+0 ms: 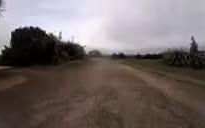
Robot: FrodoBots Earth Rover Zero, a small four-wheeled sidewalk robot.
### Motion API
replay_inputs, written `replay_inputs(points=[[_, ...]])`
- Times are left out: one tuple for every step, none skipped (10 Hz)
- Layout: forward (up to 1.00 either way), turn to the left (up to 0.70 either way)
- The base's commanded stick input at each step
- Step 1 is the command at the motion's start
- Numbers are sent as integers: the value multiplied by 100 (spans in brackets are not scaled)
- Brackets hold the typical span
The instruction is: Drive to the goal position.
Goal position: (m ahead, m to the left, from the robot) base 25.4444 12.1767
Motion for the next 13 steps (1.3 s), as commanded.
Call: replay_inputs(points=[[85, -28], [85, -18], [85, -10], [85, -4], [85, 0], [85, 0], [85, 0], [85, 0], [85, 0], [85, 0], [85, 0], [85, 0], [85, 0]])
